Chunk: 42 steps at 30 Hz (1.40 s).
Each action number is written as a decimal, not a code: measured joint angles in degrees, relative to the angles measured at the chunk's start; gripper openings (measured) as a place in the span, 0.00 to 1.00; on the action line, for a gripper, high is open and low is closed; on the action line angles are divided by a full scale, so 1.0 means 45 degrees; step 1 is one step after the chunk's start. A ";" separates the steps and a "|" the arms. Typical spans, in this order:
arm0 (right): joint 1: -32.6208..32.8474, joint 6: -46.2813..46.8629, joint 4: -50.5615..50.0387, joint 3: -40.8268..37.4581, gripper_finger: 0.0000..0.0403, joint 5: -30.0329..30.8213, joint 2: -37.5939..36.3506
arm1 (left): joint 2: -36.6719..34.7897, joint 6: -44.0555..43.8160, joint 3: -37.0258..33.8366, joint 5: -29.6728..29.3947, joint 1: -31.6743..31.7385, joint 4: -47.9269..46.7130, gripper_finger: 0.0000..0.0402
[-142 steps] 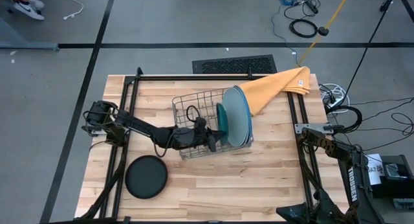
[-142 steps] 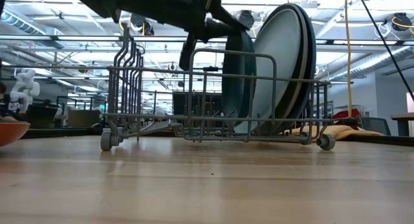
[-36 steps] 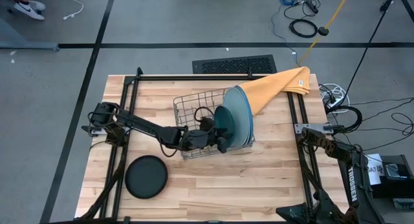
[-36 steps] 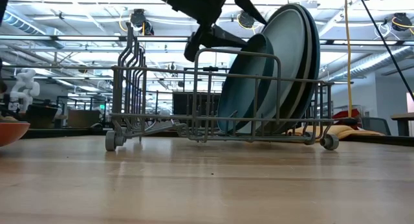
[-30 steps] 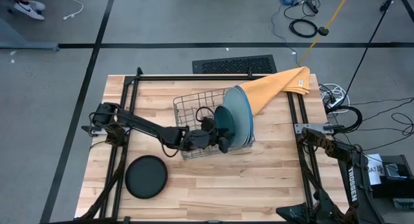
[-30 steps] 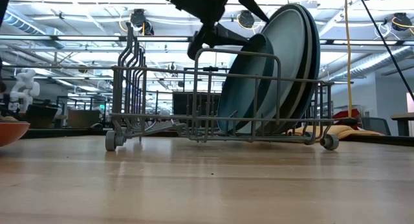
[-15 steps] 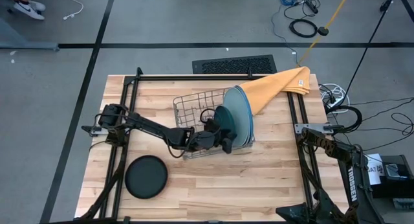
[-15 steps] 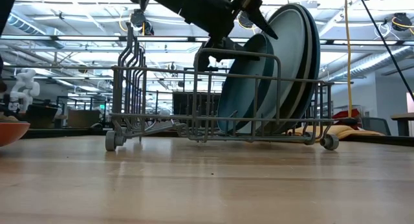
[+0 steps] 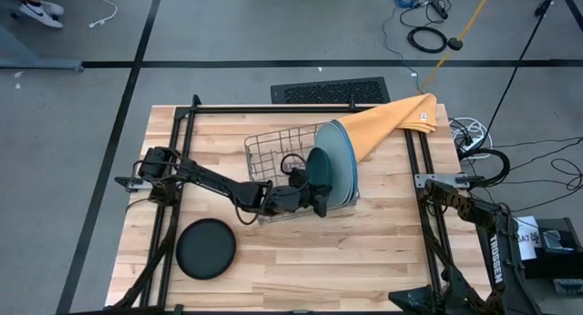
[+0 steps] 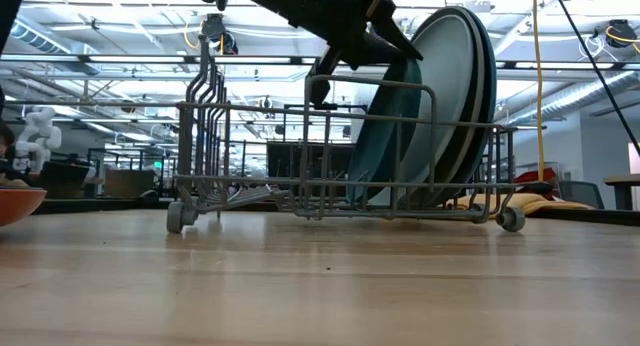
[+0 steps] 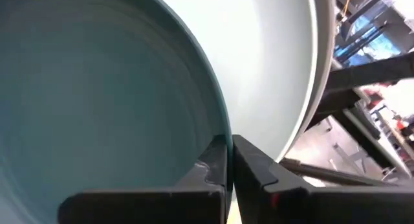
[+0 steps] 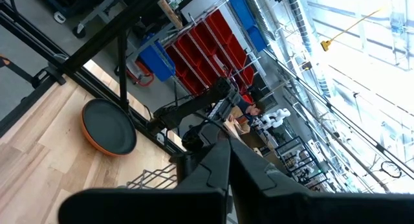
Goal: Sort dishes
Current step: Put the dark green plate into the green dish rack
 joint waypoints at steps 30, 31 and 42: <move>0.0000 0.0102 -0.0002 0.0000 0.00 -0.0021 0.0000 | -0.0112 -0.1688 -0.0764 -0.2109 -0.0098 0.2082 0.00; 0.0000 0.0102 -0.0002 0.0000 0.00 -0.0023 0.0000 | -0.0112 -0.1702 -0.1108 -0.2114 -0.0098 0.2752 0.00; -0.0011 0.0097 -0.0002 0.0000 0.00 -0.0026 0.0000 | -0.0152 -0.1891 -0.4080 -0.1537 -0.0003 0.8095 0.00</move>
